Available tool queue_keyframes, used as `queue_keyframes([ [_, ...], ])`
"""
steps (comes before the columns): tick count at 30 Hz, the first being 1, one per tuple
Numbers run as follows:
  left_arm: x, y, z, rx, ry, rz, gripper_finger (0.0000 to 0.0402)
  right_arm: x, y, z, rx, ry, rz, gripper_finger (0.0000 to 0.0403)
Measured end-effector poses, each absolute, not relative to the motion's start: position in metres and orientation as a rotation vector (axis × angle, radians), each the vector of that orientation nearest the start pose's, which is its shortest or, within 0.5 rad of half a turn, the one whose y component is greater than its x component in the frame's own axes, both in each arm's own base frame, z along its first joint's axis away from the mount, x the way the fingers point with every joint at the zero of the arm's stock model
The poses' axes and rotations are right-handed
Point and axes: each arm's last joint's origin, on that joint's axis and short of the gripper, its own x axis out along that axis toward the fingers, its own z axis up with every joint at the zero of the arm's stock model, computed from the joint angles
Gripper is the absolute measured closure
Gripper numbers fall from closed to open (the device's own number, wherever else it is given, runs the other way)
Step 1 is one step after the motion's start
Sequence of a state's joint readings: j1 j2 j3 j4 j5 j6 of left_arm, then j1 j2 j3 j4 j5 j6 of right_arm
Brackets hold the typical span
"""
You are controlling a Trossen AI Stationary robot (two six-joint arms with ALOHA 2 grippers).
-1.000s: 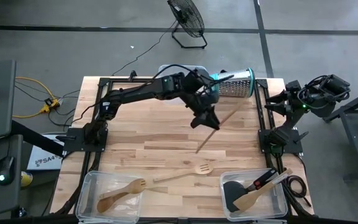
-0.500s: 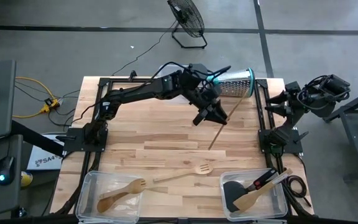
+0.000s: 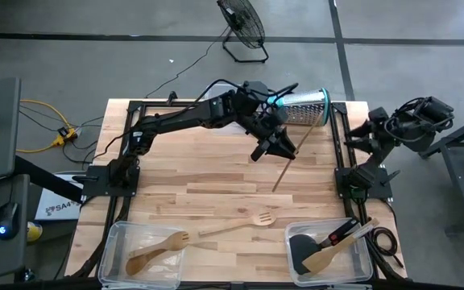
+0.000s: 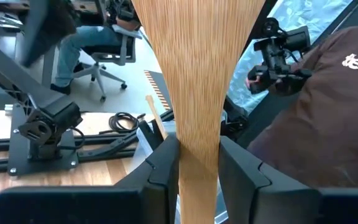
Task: Pick & Place Kitchen Items
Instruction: Put the brown serving spoon into the bottom left transparent bin
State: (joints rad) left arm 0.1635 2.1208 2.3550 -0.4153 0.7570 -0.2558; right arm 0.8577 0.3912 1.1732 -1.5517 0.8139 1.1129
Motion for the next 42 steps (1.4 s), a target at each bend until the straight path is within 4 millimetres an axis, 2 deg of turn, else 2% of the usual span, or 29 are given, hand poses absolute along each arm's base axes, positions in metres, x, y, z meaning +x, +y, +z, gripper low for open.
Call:
queue_keyframes([
  [7,0.467,0.057,0.428,-0.333,0.243,-0.569,0.032,-0.001,-0.037,0.361,0.357,0.378,-0.281,0.0196],
  [11,0.467,0.057,0.428,-0.333,0.243,-0.569,0.032,0.003,-0.034,0.349,0.223,0.336,-0.323,0.0196],
  [14,0.467,0.056,0.427,-0.333,0.244,-0.571,0.032,0.003,-0.036,0.335,0.27,0.276,-0.345,0.0196],
  [17,0.467,0.053,0.427,-0.333,0.247,-0.577,0.032,0.005,-0.032,0.322,0.357,0.221,-0.292,0.0196],
  [21,0.468,0.048,0.427,-0.332,0.249,-0.589,0.032,0.014,-0.021,0.31,0.407,0.073,-0.158,0.0196],
  [25,0.468,0.047,0.428,-0.328,0.248,-0.59,0.032,0.027,-0.006,0.295,0.382,-0.058,-0.121,0.0196],
  [28,0.468,0.047,0.428,-0.328,0.245,-0.587,0.032,0.035,0.004,0.284,0.348,-0.067,-0.13,0.0197],
  [34,0.468,0.048,0.428,-0.321,0.241,-0.582,0.032,0.047,0.019,0.262,0.424,-0.078,-0.068,0.0212],
  [42,0.468,0.048,0.428,-0.318,0.238,-0.574,0.032,0.062,0.039,0.237,0.509,-0.211,0.064,0.0235],
])
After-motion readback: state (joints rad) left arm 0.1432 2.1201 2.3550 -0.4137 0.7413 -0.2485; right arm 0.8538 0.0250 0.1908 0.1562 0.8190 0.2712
